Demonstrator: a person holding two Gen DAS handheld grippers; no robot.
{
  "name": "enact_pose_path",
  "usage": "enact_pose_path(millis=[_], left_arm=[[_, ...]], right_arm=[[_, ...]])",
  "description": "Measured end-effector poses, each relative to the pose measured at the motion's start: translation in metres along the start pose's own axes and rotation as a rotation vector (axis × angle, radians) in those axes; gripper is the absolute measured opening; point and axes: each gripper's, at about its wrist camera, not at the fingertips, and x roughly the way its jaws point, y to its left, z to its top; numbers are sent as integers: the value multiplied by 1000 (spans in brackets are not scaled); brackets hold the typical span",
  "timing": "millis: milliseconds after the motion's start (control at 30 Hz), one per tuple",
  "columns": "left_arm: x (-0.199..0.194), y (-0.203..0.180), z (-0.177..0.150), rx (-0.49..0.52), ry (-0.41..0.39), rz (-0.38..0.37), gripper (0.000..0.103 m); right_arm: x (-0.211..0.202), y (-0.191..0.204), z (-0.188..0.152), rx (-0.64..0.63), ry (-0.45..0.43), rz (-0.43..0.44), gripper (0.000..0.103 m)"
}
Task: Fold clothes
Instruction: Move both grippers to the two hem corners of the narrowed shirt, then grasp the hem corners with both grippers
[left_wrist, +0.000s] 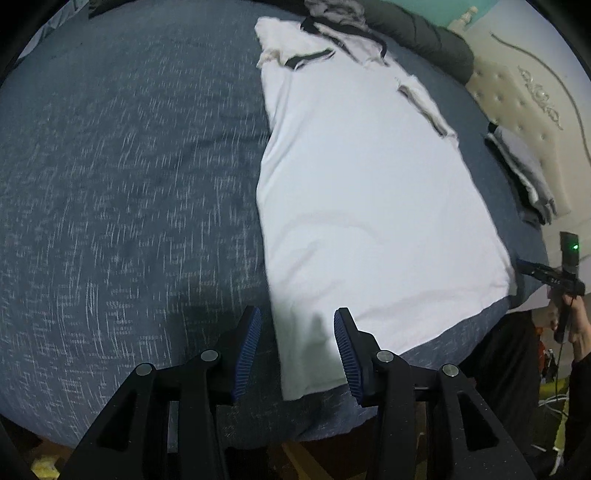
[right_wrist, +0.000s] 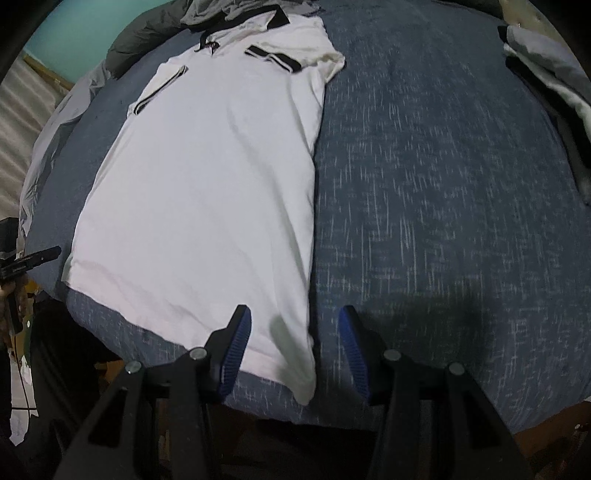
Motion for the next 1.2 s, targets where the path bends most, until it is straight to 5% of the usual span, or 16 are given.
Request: enact_pose_path(millis=[333, 1033, 1133, 1200], left_arm=[[21, 6, -15, -18, 85, -6, 45], [29, 7, -22, -22, 125, -43, 45], [30, 5, -23, -16, 123, -50, 30], [30, 4, -22, -11, 116, -50, 20]], right_arm=[[9, -5, -13, 24, 59, 14, 50], [25, -6, -19, 37, 99, 45, 50], [28, -3, -16, 31, 97, 48, 49], [30, -3, -16, 31, 95, 52, 36]])
